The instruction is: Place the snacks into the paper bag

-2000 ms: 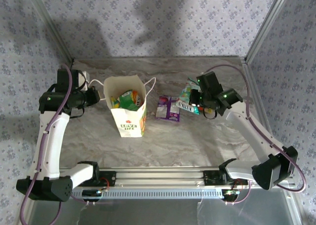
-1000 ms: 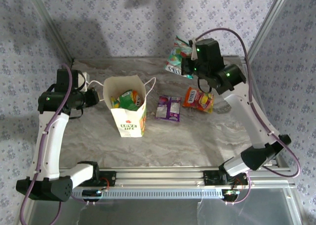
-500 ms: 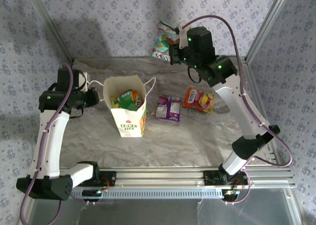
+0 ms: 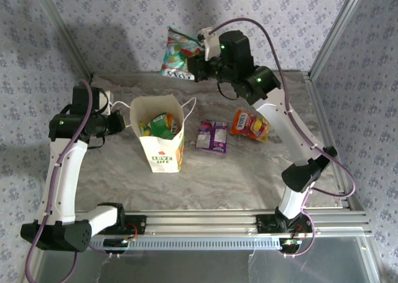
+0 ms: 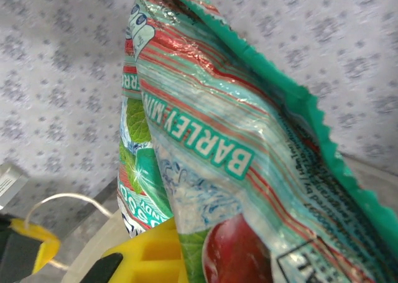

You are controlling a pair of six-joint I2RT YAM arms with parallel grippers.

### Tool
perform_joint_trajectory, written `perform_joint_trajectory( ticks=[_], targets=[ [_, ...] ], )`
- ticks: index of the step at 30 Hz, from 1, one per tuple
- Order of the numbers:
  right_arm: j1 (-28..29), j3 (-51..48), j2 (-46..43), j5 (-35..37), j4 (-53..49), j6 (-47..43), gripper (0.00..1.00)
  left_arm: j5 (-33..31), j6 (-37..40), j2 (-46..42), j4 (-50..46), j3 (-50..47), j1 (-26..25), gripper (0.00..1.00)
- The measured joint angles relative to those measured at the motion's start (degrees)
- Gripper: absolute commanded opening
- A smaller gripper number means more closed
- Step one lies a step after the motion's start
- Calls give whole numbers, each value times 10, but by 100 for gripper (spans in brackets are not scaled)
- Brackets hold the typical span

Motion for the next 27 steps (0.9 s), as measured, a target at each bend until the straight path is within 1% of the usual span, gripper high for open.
perform_joint_trajectory(
  ticks=[5, 9, 19, 27],
  targets=[
    [22, 0, 21, -47, 0, -3, 8, 0, 2, 0, 0, 0, 0, 14],
    [38, 0, 26, -69, -1, -9, 8, 0, 2, 0, 0, 0, 0, 14],
    [59, 0, 31, -96, -11, -45, 8, 0, 2, 0, 0, 0, 1, 14],
    [70, 0, 49, -109, -45, -72, 8, 0, 2, -2, 0, 0, 6, 14]
  ],
)
